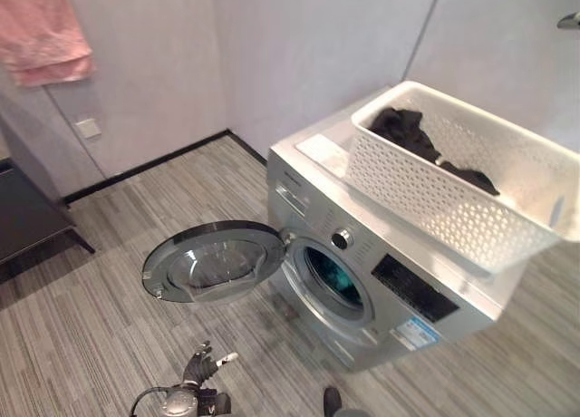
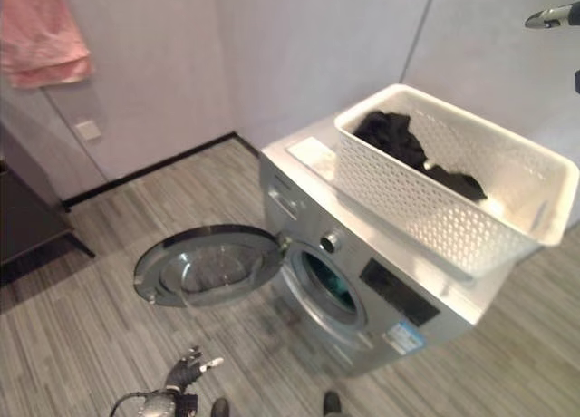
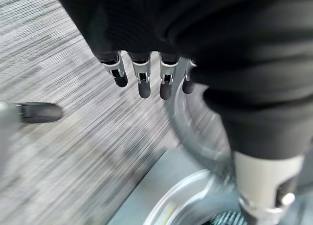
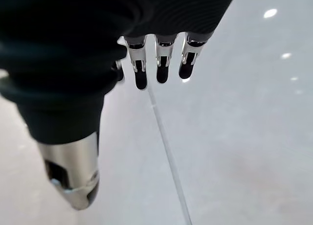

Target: Grab the laundry basket,head to the washer,open it,put in the laundry and shut it.

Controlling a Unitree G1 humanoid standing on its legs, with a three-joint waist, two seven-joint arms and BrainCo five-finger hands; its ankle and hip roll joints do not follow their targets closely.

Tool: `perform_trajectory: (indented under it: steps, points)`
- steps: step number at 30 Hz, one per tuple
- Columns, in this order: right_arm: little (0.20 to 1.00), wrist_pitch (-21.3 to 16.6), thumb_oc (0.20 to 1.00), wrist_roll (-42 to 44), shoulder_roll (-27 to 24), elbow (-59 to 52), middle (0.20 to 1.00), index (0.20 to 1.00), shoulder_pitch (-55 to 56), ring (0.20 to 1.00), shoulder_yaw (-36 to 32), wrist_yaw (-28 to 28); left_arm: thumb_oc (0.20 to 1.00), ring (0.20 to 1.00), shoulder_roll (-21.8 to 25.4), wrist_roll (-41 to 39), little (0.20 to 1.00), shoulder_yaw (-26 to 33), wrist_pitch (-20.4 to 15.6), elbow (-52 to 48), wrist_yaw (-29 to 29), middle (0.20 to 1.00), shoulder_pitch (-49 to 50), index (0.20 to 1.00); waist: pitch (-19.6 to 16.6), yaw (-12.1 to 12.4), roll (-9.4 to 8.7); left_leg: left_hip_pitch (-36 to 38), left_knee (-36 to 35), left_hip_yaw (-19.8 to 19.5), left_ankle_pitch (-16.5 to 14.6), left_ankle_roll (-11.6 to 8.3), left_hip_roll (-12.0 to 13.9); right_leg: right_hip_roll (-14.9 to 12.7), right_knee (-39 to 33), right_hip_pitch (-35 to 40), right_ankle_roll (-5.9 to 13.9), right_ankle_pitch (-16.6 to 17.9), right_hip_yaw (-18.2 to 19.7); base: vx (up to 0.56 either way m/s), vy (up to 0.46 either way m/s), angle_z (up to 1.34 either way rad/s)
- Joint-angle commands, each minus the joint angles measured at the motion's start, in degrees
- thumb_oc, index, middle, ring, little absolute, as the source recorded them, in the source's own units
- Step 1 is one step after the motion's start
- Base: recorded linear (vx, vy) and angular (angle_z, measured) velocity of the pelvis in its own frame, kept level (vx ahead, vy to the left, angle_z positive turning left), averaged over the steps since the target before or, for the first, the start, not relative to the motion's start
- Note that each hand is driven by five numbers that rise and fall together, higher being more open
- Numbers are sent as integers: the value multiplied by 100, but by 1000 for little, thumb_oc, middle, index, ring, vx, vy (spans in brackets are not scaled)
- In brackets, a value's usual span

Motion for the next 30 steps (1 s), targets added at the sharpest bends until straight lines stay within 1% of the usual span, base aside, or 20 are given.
perform_trajectory:
  steps: [1, 2, 3, 4, 5, 7, 12, 15, 19, 23, 29, 30]
  points:
    - [1000, 101, 1000, -169, 299, 1224, 1000, 1000, -453, 1000, 10, 476, 1000, 1000, 341, 112, 1000, -365, -184, 303, -73, 1000, -153, 1000, -133, 338, -209, 311, 330, -2, -782, 13, 128, -285, 206, -640, 92, -299, 262, 28, -44, 10]
    - [1000, 95, 1000, -166, 308, 1237, 1000, 1000, -469, 1000, 23, 477, 1000, 1000, 336, 112, 1000, -361, -187, 307, -73, 1000, -155, 1000, -132, 331, -204, 311, 327, -5, -781, 12, 128, -285, 207, -640, 92, -300, 259, 28, -45, 18]
    - [1000, 56, 1000, -169, 480, 1493, 1000, 1000, -424, 1000, 54, 615, 1000, 1000, 337, 130, 1000, -382, -191, 436, -80, 1000, -209, 1000, -134, 361, -197, 287, 300, -42, -744, 0, 137, -280, 210, -649, 79, -318, 231, 27, -46, 15]
    - [1000, 102, 1000, -175, 593, 1740, 1000, 1000, -427, 1000, 78, 713, 1000, 1000, 345, 132, 1000, -391, -195, 501, -79, 1000, -255, 1000, -135, 385, -200, 266, 284, -63, -725, -7, 144, -278, 208, -653, 72, -329, 208, 43, -89, 16]
    - [1000, 130, 1000, -312, 780, 2078, 1000, 1000, -481, 1000, 230, 938, 1000, 1000, 393, 95, 1000, -393, -221, 555, -78, 1000, -304, 1000, -117, 447, -191, 195, 235, -99, -662, -27, 161, -280, 201, -685, 63, -342, 151, 26, -73, 13]
    - [1000, 176, 1000, -337, 872, 2258, 1000, 1000, -461, 1000, 247, 1045, 1000, 1000, 405, 28, 1000, -411, -234, 609, -73, 1000, -359, 1000, -62, 488, -155, 92, 227, -132, -587, -48, 167, -287, 216, -755, 59, -343, 111, 2, -33, 3]
    - [1000, 215, 1000, -322, 889, 2223, 1000, 1000, -365, 1000, 334, 1273, 1000, 1000, 393, -27, 1000, -466, -205, 674, -100, 1000, -412, 1000, 11, 487, -107, -37, 158, -135, -466, -89, 211, -279, 256, -902, 36, -361, 89, -4, -13, 3]
    - [1000, 203, 1000, -269, 658, 1553, 1000, 1000, -173, 1000, 537, 1511, 1000, 1000, 334, -1, 1000, -490, -176, 760, -121, 1000, -399, 1000, 96, 427, -78, -87, 115, -93, -355, -117, 274, -245, 351, -1023, 8, -393, 106, 0, 0, 0]
    - [1000, 160, 1000, -141, 447, 858, 1000, 1000, 61, 1000, 708, 1727, 1000, 1000, 243, 38, 1000, -512, -155, 862, -184, 1000, -347, 1000, 138, 369, -91, -41, 57, -17, -317, -124, 330, -204, 388, -1068, 7, -412, 143, 9, -3, -6]
    - [1000, 78, 1000, 2, 542, 843, 1000, 1000, 194, 1000, 631, 1735, 1000, 1000, 208, -75, 1000, -456, -175, 956, -170, 1000, -425, 1000, 185, 412, -112, -56, 39, -3, -290, -124, 347, -202, 403, -1129, 16, -413, 161, 7, -3, -6]
    - [1000, 110, 1000, 56, 612, 1050, 1000, 1000, 57, 1000, 719, 1778, 1000, 1000, 239, -254, 1000, -421, -218, 986, -160, 1000, -446, 1000, 249, 476, -123, -165, 52, -59, -205, -154, 390, -196, 479, -1224, -4, -447, 128, 3, -3, 1]
    - [1000, 123, 1000, 31, 642, 1202, 1000, 1000, 58, 1000, 741, 1788, 1000, 1000, 243, -345, 1000, -390, -207, 1040, -158, 1000, -445, 1000, 283, 517, -130, -218, 47, -94, -159, -168, 406, -177, 508, -1272, -15, -465, 117, 18, -30, 6]
